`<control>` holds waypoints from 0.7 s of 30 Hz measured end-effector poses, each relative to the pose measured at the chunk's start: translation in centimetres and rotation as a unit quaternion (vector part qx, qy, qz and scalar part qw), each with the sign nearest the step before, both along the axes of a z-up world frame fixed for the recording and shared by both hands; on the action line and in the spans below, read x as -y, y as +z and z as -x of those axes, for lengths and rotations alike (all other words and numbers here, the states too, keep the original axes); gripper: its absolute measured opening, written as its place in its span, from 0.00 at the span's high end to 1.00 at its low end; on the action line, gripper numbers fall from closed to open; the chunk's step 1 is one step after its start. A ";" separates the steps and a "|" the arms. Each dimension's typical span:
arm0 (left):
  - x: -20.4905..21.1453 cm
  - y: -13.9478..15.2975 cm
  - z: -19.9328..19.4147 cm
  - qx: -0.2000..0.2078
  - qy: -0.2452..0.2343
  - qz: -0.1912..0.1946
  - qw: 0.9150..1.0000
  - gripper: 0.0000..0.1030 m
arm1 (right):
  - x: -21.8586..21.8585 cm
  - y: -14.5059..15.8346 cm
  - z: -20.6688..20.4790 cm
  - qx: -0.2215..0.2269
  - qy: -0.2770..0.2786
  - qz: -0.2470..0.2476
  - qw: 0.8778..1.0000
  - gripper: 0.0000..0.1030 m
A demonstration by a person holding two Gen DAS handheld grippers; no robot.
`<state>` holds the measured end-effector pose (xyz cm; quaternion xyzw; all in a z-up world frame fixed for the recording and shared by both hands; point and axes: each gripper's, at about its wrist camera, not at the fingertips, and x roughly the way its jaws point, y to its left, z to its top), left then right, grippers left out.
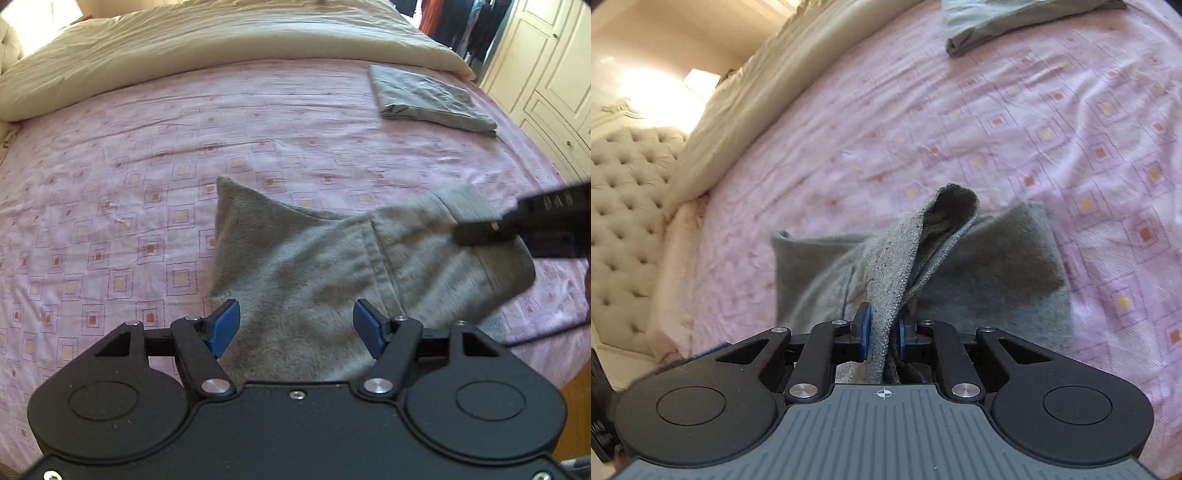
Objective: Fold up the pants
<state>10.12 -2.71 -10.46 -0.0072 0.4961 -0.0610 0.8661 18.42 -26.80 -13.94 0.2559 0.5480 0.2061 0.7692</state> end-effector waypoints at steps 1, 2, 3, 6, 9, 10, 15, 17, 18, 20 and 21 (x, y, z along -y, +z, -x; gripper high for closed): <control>0.2 0.1 0.7 0.003 -0.005 -0.004 1.000 0.33 | -0.3 0.7 -0.4 0.006 0.003 -0.010 1.000 0.86; 0.4 0.1 1.5 0.004 -0.010 -0.007 1.000 0.33 | -0.8 1.3 -1.0 0.010 0.008 -0.019 1.000 0.86; 0.6 0.0 2.1 0.000 -0.016 -0.009 1.000 0.32 | -1.3 1.8 -1.6 0.012 0.015 -0.028 0.999 0.86; 1.3 -1.0 3.6 -0.032 -0.051 -0.019 0.998 0.32 | -3.1 2.5 -3.2 0.023 0.037 -0.043 0.998 0.86; 2.7 -2.0 5.0 -0.052 -0.117 -0.039 0.991 0.32 | -5.0 2.7 -4.3 0.022 0.058 -0.059 0.996 0.86; 3.3 -2.2 5.5 -0.050 -0.138 -0.052 0.988 0.32 | -5.5 2.7 -4.5 0.021 0.064 -0.068 0.995 0.87; 7.3 -2.3 7.1 -0.007 -0.246 -0.083 0.966 0.31 | -6.9 3.6 -4.2 0.030 0.088 -0.071 0.993 0.87; 9.4 -2.6 6.8 0.020 -0.269 -0.094 0.958 0.28 | -6.9 3.8 -4.2 0.030 0.088 -0.069 0.993 0.86; 10.2 -2.9 6.5 0.029 -0.273 -0.097 0.957 0.26 | -7.0 3.7 -4.2 0.027 0.087 -0.069 0.993 0.87; 11.8 -3.8 5.4 0.041 -0.264 -0.111 0.957 0.24 | -6.7 3.6 -4.3 0.024 0.083 -0.069 0.994 0.87; 12.5 -4.3 4.9 0.048 -0.250 -0.120 0.960 0.24 | -6.6 3.6 -4.4 0.022 0.082 -0.068 0.994 0.87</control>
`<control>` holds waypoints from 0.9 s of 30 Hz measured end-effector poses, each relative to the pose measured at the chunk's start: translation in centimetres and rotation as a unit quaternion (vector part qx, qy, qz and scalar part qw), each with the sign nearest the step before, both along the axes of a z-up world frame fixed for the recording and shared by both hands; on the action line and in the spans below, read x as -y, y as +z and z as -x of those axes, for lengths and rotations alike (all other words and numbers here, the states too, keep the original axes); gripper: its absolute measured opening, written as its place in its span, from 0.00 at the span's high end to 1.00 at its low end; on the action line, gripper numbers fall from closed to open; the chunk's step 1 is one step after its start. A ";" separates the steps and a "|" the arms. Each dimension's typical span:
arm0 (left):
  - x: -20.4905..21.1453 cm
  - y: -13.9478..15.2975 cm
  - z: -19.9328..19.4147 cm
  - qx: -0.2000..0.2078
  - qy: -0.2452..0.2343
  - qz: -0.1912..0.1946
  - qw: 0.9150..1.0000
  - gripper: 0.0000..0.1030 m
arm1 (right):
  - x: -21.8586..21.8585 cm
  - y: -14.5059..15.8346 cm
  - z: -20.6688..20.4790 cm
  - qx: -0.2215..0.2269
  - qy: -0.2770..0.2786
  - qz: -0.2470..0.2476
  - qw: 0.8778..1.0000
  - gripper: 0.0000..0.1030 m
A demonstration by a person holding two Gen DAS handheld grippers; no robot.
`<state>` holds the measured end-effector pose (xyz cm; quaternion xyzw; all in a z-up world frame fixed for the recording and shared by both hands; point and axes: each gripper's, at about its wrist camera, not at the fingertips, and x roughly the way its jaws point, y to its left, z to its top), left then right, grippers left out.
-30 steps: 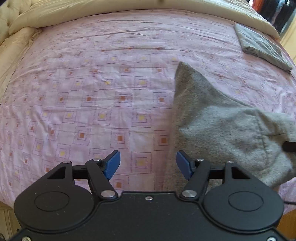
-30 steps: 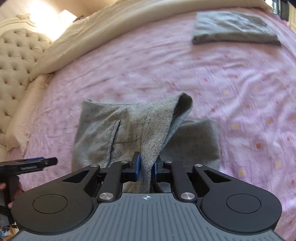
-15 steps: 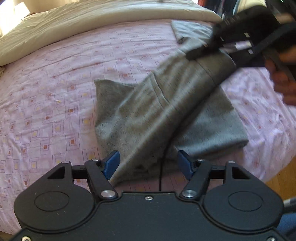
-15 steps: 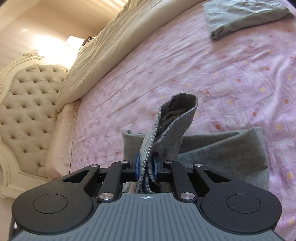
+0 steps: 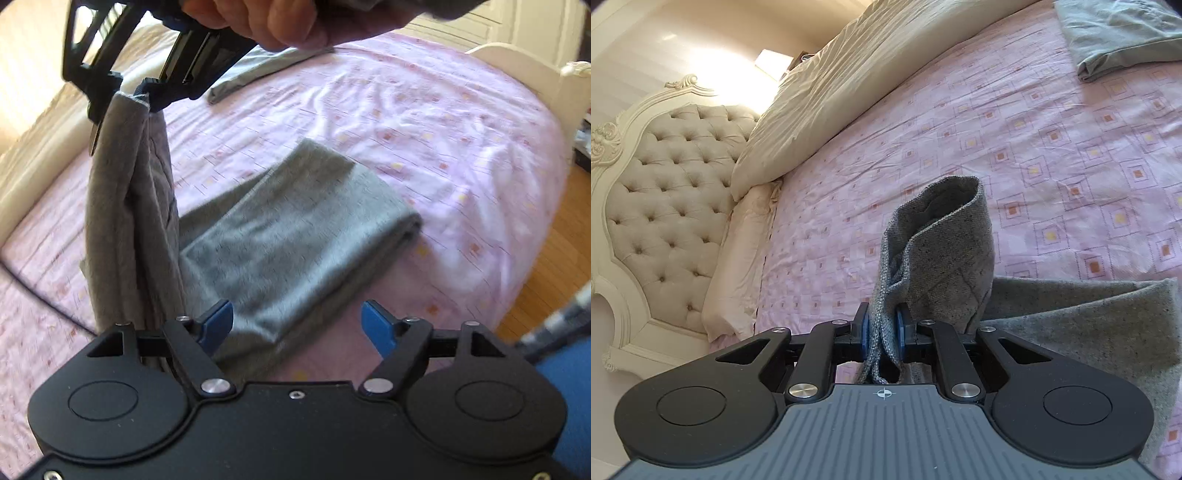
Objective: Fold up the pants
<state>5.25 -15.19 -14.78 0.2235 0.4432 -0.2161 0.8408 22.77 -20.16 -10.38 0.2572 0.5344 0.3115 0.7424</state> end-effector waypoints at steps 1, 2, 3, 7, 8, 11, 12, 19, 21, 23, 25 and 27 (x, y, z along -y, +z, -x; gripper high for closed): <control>0.4 -0.4 -0.6 0.007 0.015 -0.004 1.000 0.24 | 0.1 0.0 0.0 0.000 0.000 0.002 1.000 0.87; 0.6 -1.2 -1.3 0.015 0.041 -0.007 0.999 0.24 | 0.1 0.1 0.0 0.002 0.000 0.006 1.000 0.87; 0.5 -1.7 -2.0 0.016 0.065 -0.006 0.998 0.24 | 0.2 0.2 0.0 0.003 0.001 0.009 1.000 0.87; -1.2 -4.7 -4.3 -0.038 0.149 -0.003 0.988 0.24 | 0.5 0.3 0.2 0.005 0.004 0.014 1.000 0.87; -2.0 -5.5 -4.5 -0.053 0.175 -0.005 0.983 0.24 | 0.5 0.3 0.3 0.005 0.003 0.015 1.000 0.87; -5.3 -6.6 -4.2 -0.085 0.250 0.029 0.964 0.11 | 0.7 0.2 0.5 0.001 0.003 0.014 1.000 0.87; -6.3 -6.8 -4.1 -0.098 0.276 0.039 0.955 0.08 | 0.6 0.1 0.6 0.000 0.005 0.014 1.000 0.87; -11.2 -7.5 -1.8 -0.174 0.346 0.078 0.919 0.18 | 0.6 -0.2 0.9 0.000 0.007 0.012 1.000 0.87; -11.5 -5.8 -0.6 -0.184 0.305 0.104 0.929 0.18 | 0.8 -0.3 0.8 -0.002 0.006 0.011 1.000 0.87; -11.7 -4.0 0.5 -0.195 0.251 0.126 0.940 0.18 | 1.1 -0.4 0.7 -0.002 0.005 0.010 1.000 0.87; -12.0 -2.1 1.7 -0.201 0.199 0.153 0.947 0.18 | 1.4 -0.5 0.8 -0.005 0.002 0.009 1.000 0.87; -12.5 0.1 2.6 -0.199 0.148 0.194 0.949 0.18 | 1.8 -0.8 0.9 -0.005 0.001 0.013 1.000 0.87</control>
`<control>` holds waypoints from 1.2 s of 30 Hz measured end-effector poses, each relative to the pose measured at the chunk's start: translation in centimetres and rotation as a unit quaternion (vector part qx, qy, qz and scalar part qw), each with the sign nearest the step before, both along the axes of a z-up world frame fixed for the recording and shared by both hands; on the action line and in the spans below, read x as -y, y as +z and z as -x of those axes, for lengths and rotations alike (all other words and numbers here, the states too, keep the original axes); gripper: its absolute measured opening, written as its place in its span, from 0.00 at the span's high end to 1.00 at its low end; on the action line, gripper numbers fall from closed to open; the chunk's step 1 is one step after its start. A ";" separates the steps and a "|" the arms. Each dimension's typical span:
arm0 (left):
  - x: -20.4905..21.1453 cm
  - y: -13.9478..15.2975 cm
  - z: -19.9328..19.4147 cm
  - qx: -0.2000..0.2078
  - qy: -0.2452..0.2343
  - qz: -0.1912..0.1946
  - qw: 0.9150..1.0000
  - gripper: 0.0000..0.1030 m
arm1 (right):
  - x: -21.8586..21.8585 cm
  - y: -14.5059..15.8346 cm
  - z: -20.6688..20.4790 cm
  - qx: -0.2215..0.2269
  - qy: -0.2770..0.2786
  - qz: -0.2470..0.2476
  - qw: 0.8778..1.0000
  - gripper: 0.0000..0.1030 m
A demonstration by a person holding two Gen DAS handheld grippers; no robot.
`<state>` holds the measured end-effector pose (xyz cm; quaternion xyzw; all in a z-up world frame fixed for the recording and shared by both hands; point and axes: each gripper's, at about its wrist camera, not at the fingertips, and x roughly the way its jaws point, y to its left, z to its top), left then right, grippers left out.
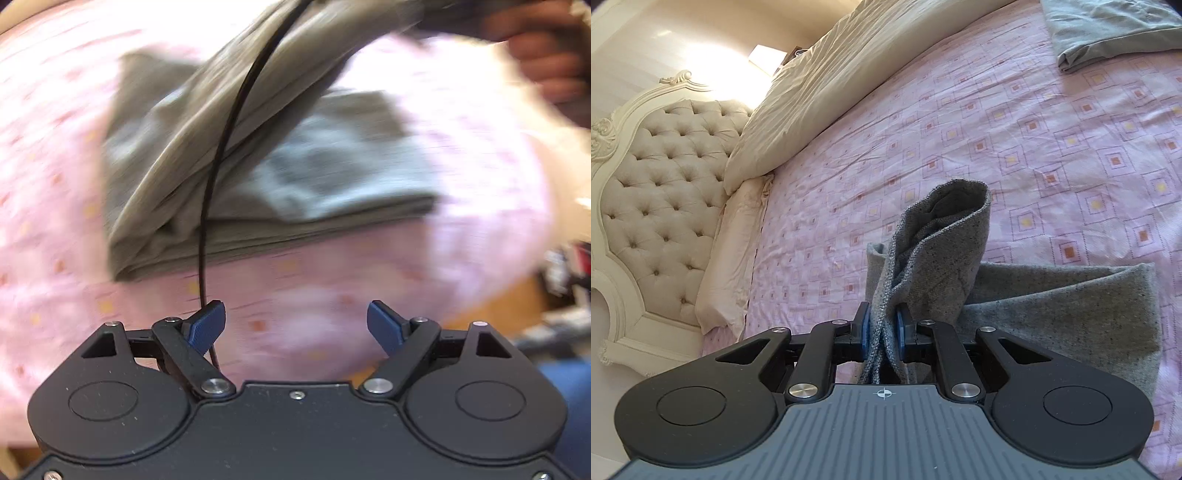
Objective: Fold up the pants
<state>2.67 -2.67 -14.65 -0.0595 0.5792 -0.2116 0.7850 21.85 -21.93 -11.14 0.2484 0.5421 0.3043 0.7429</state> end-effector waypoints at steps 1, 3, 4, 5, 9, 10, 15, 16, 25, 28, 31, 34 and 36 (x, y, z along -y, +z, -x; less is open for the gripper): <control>-0.4 0.9 0.3 0.010 -0.009 0.017 1.000 0.18 | 0.2 -0.1 0.1 0.000 0.000 0.002 1.000 0.87; -1.1 3.0 0.3 0.034 -0.007 0.052 0.998 0.18 | 0.7 -0.4 0.3 0.000 -0.002 0.009 1.000 0.87; -1.5 3.9 0.1 0.046 0.003 0.075 0.996 0.18 | 0.9 -0.6 0.4 0.000 -0.003 0.012 1.000 0.87; -2.0 4.6 -0.1 0.055 0.013 0.097 0.994 0.18 | 1.3 -0.9 0.5 -0.001 -0.005 0.017 1.000 0.87; -3.9 7.0 -2.1 0.097 0.095 0.137 0.981 0.18 | 2.9 -2.0 1.3 -0.008 -0.018 0.031 0.999 0.87; -4.3 7.4 -2.5 0.104 0.110 0.145 0.978 0.18 | 3.3 -2.2 1.6 -0.008 -0.020 0.033 0.999 0.87; -6.3 9.6 -4.8 0.139 0.152 0.181 0.962 0.15 | 5.2 -3.7 3.5 -0.014 -0.025 0.067 0.997 0.87; -6.4 9.4 -5.6 0.142 0.169 0.166 0.961 0.13 | 5.6 -4.0 4.0 -0.014 -0.027 0.075 0.997 0.87; -2.7 2.4 -10.9 0.092 0.155 -0.097 0.979 0.15 | 8.0 -6.4 5.3 0.013 -0.036 0.181 0.983 0.95; -0.2 0.1 -11.4 0.083 0.103 -0.117 0.984 0.14 | 8.2 -5.6 5.9 0.049 -0.026 0.213 0.975 0.94; 2.3 -2.5 -11.5 0.054 0.063 -0.139 0.987 0.15 | 8.1 -4.3 7.0 0.094 -0.022 0.232 0.968 0.93; 3.9 -4.5 -11.0 0.026 0.042 -0.146 0.988 0.13 | 7.6 -3.3 8.3 0.133 -0.004 0.248 0.959 0.82; 4.3 -5.0 -10.8 0.026 0.039 -0.152 0.987 0.08 | 7.5 -3.2 8.8 0.132 -0.005 0.221 0.966 0.69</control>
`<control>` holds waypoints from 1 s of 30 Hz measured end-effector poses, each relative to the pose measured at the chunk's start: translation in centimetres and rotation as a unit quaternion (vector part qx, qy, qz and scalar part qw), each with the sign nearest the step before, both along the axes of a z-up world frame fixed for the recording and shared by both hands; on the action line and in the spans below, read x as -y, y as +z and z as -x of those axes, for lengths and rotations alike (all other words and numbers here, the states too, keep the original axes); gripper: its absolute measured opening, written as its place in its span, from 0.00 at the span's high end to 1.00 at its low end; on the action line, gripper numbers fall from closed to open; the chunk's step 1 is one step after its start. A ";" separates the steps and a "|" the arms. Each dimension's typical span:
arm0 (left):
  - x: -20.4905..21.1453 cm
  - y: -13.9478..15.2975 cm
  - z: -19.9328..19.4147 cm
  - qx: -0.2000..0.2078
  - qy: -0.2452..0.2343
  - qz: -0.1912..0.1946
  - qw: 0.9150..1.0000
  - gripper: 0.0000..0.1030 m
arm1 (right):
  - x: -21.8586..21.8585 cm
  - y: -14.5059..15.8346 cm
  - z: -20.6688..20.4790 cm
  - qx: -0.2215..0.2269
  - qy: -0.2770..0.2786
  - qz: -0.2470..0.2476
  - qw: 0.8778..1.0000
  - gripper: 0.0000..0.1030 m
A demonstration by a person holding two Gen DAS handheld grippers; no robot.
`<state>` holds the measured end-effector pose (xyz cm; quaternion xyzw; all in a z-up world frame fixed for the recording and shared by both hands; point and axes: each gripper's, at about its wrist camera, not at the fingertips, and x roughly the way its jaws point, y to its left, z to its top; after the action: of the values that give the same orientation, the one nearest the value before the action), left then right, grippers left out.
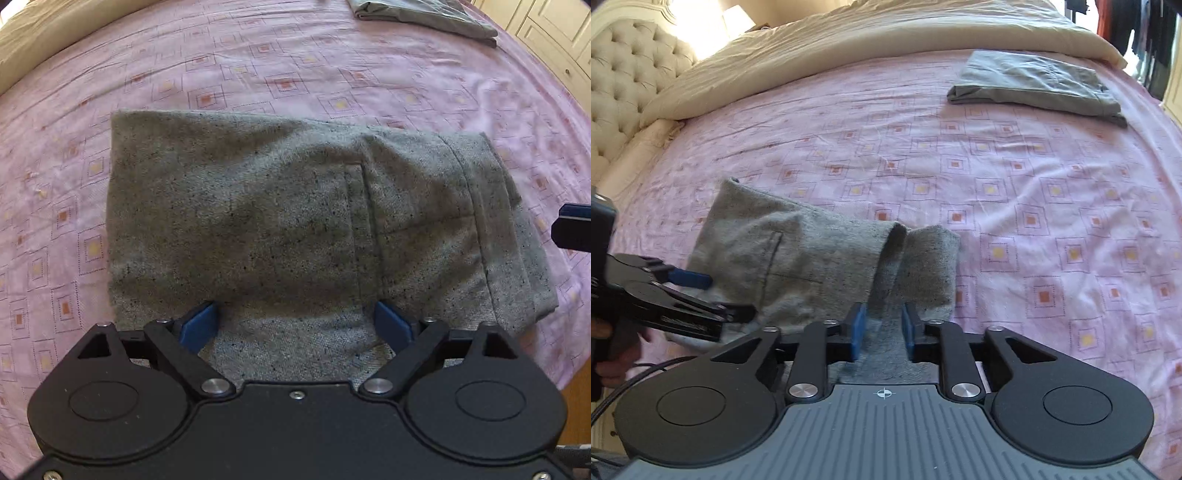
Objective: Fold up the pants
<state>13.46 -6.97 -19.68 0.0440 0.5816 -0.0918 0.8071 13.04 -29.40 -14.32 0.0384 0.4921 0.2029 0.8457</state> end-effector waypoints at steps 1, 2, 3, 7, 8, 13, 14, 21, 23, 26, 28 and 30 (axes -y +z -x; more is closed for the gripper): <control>0.1 0.1 0.0 0.000 -0.001 -0.003 1.000 0.08 | -0.1 -0.1 0.1 -0.004 -0.003 -0.014 1.000 0.65; 0.0 0.2 -0.1 -0.002 -0.003 -0.003 1.000 0.08 | -0.2 -0.5 0.0 -0.012 -0.005 -0.028 1.000 0.65; -0.1 0.3 -0.2 -0.005 -0.006 0.000 1.000 0.08 | -0.6 -1.0 -0.3 -0.023 -0.009 -0.035 0.999 0.65; -0.8 1.4 -0.4 0.005 -0.014 -0.006 1.000 0.10 | -1.0 -4.1 -1.9 -0.080 -0.053 -0.054 0.994 0.65; -1.1 1.8 -0.3 0.012 -0.013 -0.012 1.000 0.10 | -0.9 -4.9 -2.2 -0.095 -0.063 -0.061 0.992 0.65; -2.9 2.8 -0.6 0.033 0.005 -0.027 0.999 0.10 | -0.5 -7.2 -3.0 -0.138 -0.109 -0.110 0.978 0.64; -3.4 3.0 -0.7 0.034 0.011 -0.027 0.999 0.10 | -0.3 -7.4 -3.2 -0.149 -0.117 -0.124 0.974 0.65; -4.5 3.9 -1.4 0.048 0.023 -0.014 0.998 0.10 | -1.1 -1.6 -1.6 -0.063 -0.061 -0.071 0.994 0.94; -3.9 3.1 -1.8 0.038 0.014 -0.021 0.999 0.10 | -1.4 -2.0 -1.5 -0.051 -0.055 -0.017 0.997 0.94; -2.8 0.8 -2.3 0.008 -0.003 -0.047 0.999 0.10 | -1.2 -4.7 -2.3 -0.076 -0.068 0.003 0.995 0.93; -2.5 -0.5 -2.7 -0.014 -0.003 -0.063 0.998 0.08 | -1.9 -5.0 -2.7 -0.072 -0.064 0.013 0.995 0.90; -2.9 -0.9 -3.2 -0.027 0.015 -0.054 0.998 0.06 | -2.4 -4.4 -2.5 -0.058 -0.055 0.027 0.996 0.87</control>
<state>16.63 -4.10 -20.55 0.0766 0.6078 -0.0495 0.7888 15.52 -27.00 -18.76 0.0544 0.5429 0.1399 0.8263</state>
